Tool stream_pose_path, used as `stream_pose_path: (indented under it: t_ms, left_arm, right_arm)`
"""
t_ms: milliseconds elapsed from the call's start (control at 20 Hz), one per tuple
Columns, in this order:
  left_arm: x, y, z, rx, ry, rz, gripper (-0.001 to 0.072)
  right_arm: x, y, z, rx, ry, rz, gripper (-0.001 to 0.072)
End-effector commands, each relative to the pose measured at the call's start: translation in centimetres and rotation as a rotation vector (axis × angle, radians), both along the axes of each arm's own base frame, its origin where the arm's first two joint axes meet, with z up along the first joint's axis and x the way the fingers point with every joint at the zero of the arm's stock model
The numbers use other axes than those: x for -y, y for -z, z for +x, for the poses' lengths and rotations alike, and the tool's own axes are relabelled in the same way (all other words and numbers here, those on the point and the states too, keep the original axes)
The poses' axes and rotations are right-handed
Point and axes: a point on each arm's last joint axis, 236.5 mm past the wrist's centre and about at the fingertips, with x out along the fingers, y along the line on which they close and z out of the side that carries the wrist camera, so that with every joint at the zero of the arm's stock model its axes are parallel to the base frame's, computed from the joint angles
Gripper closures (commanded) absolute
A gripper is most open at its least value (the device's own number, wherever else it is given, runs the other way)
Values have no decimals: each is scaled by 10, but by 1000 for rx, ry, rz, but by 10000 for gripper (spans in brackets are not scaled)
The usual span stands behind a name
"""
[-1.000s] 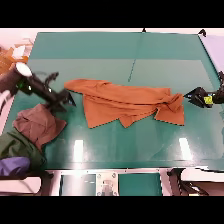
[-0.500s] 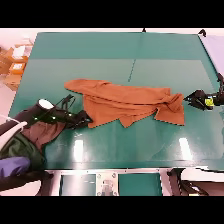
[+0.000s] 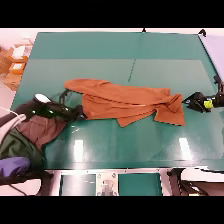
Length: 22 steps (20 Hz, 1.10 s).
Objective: Fold the shirts.
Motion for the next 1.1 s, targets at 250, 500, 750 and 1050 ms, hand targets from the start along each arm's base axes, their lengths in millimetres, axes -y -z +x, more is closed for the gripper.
stream_pose_path:
  t_ms: [250,500,750,1050]
  left_arm:
    - [-54,-19,20,31,-12,15,681]
    - [-52,-20,15,15,3,3,681]
    - [-50,-22,9,-2,22,-10,681]
    - [-50,-22,9,4,26,-8,681]
  right_arm:
    - [-94,48,-59,-127,-195,110,161]
    - [-103,57,-30,-73,-169,14,189]
    - [-103,24,-32,-93,-225,79,282]
    - [-95,18,-41,-136,-195,75,281]
